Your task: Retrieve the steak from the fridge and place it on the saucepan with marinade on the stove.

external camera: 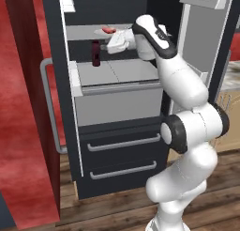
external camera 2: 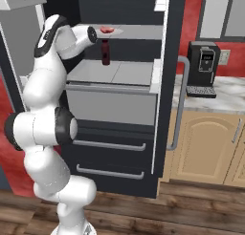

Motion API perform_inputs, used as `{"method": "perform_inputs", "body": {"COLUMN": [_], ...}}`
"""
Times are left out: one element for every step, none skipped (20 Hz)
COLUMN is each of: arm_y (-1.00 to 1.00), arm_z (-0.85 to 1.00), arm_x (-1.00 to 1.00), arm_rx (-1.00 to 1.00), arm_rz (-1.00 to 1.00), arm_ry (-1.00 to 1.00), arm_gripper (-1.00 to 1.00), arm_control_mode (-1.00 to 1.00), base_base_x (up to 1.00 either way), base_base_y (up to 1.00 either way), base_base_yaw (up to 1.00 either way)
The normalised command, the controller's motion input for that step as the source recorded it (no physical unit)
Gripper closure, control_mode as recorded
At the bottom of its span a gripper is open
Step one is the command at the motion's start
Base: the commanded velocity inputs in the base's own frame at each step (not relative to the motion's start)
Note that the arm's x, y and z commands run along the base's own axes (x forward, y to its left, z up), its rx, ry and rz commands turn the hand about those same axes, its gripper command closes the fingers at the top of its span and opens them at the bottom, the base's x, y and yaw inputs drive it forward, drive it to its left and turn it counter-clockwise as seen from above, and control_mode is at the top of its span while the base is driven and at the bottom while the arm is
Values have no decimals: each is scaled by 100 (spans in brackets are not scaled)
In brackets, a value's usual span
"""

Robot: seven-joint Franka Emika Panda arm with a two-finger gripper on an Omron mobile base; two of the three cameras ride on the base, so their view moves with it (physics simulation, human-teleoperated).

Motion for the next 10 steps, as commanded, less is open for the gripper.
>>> {"method": "perform_inputs", "body": {"arm_y": [-56, -57, -59, -56, -56, -53, -53, -63, -65, -59], "arm_z": [0, 0, 0, 0, 0, 0, 0, 0, 0, 0], "arm_x": [-61, -59, -59, -58, -54, -52, -56, -58, -59, -54], "arm_rx": [-3, -4, -7, -7, -5, -6, -3, 0, 0, 0], "arm_rz": [-42, -43, -43, -43, -45, -45, -45, -45, -48, -50], "arm_ry": [0, 0, 0, 0, 1, 1, 5, 7, 10, 11], "arm_gripper": [-100, -100, -100, -100, -100, -100, -100, -100, -100, -100], "arm_control_mode": [-100, -100, -100, -100, -100, -100, -100, -100, -100, -100], "base_base_x": [0, 0, 0, 0, 0, 0, 0, 0, 0, 0], "base_base_y": [0, 0, 0, 0, 0, 0, 0, 0, 0, 0], "base_base_yaw": [0, 0, 0, 0, 0, 0, 0, 0, 0, 0]}}
